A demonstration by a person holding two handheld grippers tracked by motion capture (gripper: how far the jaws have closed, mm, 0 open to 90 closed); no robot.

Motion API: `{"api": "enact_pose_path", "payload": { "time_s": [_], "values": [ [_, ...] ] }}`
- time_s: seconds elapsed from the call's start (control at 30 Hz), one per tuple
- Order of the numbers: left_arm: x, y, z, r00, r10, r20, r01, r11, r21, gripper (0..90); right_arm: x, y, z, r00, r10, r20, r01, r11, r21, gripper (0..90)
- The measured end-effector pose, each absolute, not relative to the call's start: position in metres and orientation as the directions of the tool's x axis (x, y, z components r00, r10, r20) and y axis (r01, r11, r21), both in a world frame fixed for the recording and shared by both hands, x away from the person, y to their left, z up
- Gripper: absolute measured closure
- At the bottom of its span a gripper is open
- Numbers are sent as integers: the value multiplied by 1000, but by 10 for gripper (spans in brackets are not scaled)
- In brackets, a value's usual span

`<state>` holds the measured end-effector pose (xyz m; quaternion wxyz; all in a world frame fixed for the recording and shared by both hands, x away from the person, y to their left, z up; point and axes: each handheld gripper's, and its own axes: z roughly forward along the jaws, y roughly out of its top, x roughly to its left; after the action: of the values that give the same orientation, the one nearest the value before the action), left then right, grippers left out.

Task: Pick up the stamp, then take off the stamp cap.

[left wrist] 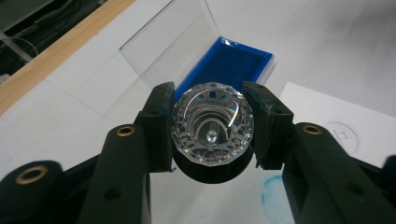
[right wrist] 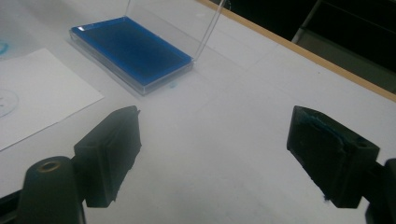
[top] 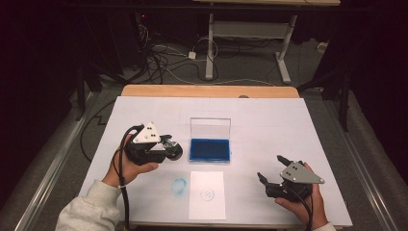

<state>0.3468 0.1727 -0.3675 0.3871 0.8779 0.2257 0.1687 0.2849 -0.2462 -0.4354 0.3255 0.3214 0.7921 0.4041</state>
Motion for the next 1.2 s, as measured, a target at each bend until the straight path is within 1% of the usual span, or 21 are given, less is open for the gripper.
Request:
{"api": "enact_pose_path", "payload": {
  "time_s": [0.37,0.83,1.1,1.2],
  "values": [
    [343,154,-365,871,472,134,222,-624,750,552,287,-233,-434,-607,751,-261,227,479,848,188],
    [343,140,-364,889,438,135,199,-633,749,552,292,-217,-436,-631,730,-263,213,489,846,186],
    [342,123,-364,902,407,146,178,-658,732,552,297,-202,-438,-646,713,-272,194,498,845,195],
    [342,118,-363,903,407,139,177,-646,742,552,299,-200,-438,-653,712,-259,192,486,853,195]
  ]
}}
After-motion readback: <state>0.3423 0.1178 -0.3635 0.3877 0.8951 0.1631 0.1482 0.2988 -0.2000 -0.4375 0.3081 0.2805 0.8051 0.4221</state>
